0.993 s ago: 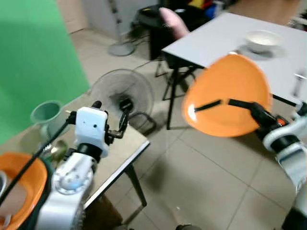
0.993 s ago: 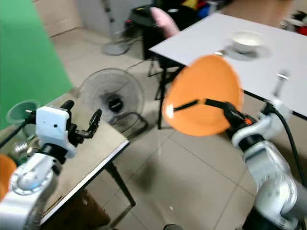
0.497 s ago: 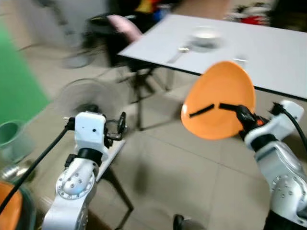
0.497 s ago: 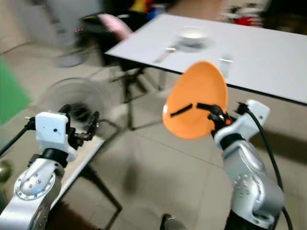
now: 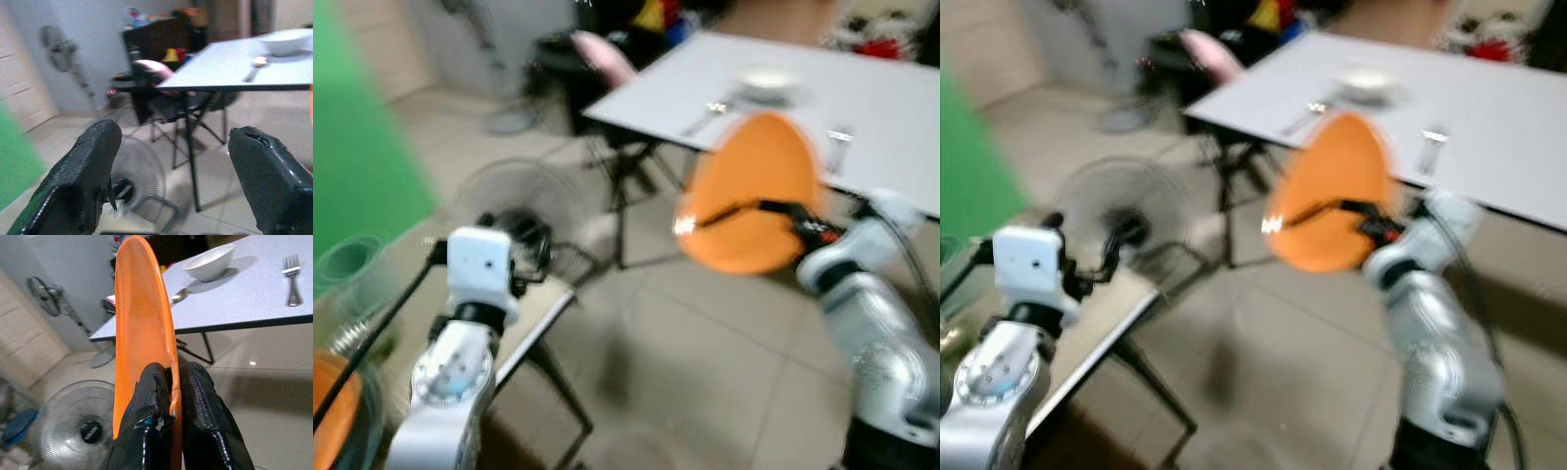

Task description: Setting the table

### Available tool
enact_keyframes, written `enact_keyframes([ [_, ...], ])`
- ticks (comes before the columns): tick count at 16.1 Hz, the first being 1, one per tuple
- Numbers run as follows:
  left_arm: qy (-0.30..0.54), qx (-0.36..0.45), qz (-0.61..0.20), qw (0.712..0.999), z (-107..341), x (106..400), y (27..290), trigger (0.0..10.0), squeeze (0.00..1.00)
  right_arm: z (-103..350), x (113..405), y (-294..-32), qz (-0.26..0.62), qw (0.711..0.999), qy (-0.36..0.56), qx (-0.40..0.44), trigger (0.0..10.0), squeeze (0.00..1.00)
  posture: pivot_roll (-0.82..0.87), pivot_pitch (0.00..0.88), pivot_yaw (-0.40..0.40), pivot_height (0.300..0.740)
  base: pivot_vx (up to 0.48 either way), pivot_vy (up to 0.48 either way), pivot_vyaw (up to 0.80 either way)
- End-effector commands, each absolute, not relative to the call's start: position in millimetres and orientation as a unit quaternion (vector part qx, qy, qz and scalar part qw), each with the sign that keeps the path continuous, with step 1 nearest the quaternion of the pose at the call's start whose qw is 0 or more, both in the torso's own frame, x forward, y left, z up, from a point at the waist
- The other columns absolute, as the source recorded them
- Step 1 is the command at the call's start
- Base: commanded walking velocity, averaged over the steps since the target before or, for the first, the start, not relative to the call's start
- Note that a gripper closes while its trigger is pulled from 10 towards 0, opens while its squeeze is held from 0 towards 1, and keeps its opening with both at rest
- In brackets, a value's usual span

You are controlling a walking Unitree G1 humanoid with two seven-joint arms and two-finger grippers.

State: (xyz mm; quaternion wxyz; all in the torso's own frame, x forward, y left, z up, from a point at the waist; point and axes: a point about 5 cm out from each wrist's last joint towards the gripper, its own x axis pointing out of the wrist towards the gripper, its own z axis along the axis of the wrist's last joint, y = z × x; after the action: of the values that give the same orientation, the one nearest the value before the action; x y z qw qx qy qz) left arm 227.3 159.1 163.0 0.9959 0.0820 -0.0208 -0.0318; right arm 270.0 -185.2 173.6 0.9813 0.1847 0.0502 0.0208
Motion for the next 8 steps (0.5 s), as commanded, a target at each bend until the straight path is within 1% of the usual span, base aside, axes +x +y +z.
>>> enact_keyframes([
  [1,-0.024,0.079,-0.047,0.995,165,230,154,10.0,0.0,181,269,-192,0.007,0.984,0.026,0.175,10.0,0.0,-0.13,0.0,0.069,0.74,0.289,0.0,0.0],
  [5,-0.018,0.071,-0.044,0.996,162,229,156,10.0,0.0,176,273,-187,0.017,0.974,0.056,0.219,10.0,0.0,-0.13,0.0,0.062,0.74,0.311,0.0,0.0],
  [6,-0.017,0.07,-0.042,0.997,162,228,157,10.0,0.0,175,275,-185,0.022,0.972,0.063,0.226,10.0,0.0,-0.13,0.0,0.059,0.74,0.311,0.0,-0.48],
  [8,-0.018,0.07,-0.041,0.997,162,229,157,10.0,0.0,176,281,-182,0.034,0.962,0.07,0.263,10.0,0.0,-0.13,0.0,0.053,0.74,0.315,0.0,-0.77],
])
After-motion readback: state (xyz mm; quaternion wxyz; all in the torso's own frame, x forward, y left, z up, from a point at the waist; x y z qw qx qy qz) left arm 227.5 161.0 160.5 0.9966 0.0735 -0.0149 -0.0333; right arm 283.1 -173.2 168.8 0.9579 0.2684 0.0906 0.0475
